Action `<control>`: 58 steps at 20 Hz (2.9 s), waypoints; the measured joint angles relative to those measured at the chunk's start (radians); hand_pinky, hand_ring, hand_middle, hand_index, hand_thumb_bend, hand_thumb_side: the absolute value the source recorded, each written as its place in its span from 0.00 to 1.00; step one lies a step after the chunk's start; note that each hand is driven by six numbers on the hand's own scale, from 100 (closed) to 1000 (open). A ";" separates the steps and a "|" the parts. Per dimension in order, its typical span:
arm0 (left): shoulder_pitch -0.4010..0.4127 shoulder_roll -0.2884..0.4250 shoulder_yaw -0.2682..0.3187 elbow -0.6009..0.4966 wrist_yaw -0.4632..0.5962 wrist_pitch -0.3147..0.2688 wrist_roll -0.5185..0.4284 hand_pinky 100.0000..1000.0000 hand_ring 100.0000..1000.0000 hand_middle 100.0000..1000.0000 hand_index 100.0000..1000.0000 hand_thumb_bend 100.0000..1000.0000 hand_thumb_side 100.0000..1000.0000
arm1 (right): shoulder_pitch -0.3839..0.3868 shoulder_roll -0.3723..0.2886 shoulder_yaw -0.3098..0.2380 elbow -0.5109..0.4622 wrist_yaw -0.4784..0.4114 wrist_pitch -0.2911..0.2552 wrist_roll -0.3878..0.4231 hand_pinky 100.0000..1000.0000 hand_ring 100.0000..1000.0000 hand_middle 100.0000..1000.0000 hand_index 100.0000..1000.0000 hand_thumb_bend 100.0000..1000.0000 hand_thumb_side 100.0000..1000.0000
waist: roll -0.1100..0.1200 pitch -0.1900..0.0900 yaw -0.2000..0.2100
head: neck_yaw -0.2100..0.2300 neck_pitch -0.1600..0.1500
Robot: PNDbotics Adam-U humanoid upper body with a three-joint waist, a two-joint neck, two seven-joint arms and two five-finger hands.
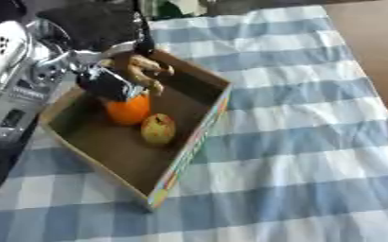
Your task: Pick up objects on the table and place them in the box.
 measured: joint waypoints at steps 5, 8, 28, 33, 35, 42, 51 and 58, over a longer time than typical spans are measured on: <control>0.020 -0.009 -0.020 0.023 0.008 -0.014 -0.012 0.38 0.54 0.45 0.57 0.00 0.17 | 0.000 0.002 0.000 0.000 -0.002 0.000 0.000 0.72 0.87 0.59 0.80 0.00 0.53 | 0.000 0.000 -0.001 | 0.000 0.000; 0.026 -0.011 -0.023 0.040 0.008 -0.018 -0.017 0.42 0.59 0.51 0.64 0.00 0.30 | 0.000 0.002 0.000 0.000 -0.002 -0.001 -0.001 0.72 0.87 0.59 0.80 0.00 0.53 | 0.000 0.001 -0.001 | 0.000 0.000; 0.027 -0.044 0.042 0.101 -0.109 -0.034 -0.018 0.71 0.87 0.84 0.94 0.65 1.00 | 0.001 0.003 0.000 0.000 -0.003 -0.001 -0.003 0.72 0.87 0.59 0.80 0.00 0.53 | 0.000 0.003 -0.001 | -0.001 -0.001; 0.017 -0.053 0.091 0.047 -0.071 0.014 0.079 0.69 0.85 0.82 0.93 0.54 1.00 | 0.005 0.004 -0.001 0.000 -0.003 0.002 -0.006 0.72 0.87 0.59 0.80 0.00 0.53 | -0.001 0.003 0.000 | -0.003 -0.001; 0.012 -0.061 0.118 0.012 -0.042 0.040 0.148 0.67 0.83 0.80 0.91 0.45 1.00 | 0.005 0.004 -0.001 0.000 -0.003 0.002 -0.007 0.72 0.87 0.59 0.80 0.00 0.53 | -0.001 0.002 0.001 | -0.004 -0.001; 0.008 -0.070 0.182 -0.076 0.131 0.144 0.464 0.57 0.74 0.72 0.86 0.31 0.99 | 0.005 0.004 -0.001 0.000 -0.003 0.002 -0.011 0.72 0.87 0.59 0.80 0.00 0.53 | -0.005 0.000 0.003 | -0.006 0.000; 0.046 -0.078 0.248 -0.148 0.349 0.289 0.798 0.46 0.62 0.59 0.76 0.00 0.88 | 0.003 0.005 -0.006 0.000 -0.003 -0.001 -0.018 0.72 0.87 0.59 0.80 0.00 0.53 | -0.014 -0.001 0.013 | -0.013 0.000; 0.199 -0.098 0.339 -0.249 0.532 0.341 1.130 0.43 0.57 0.55 0.74 0.00 0.89 | 0.000 0.005 -0.009 0.000 -0.003 -0.005 -0.029 0.72 0.87 0.59 0.80 0.00 0.53 | -0.020 -0.001 0.022 | -0.019 0.000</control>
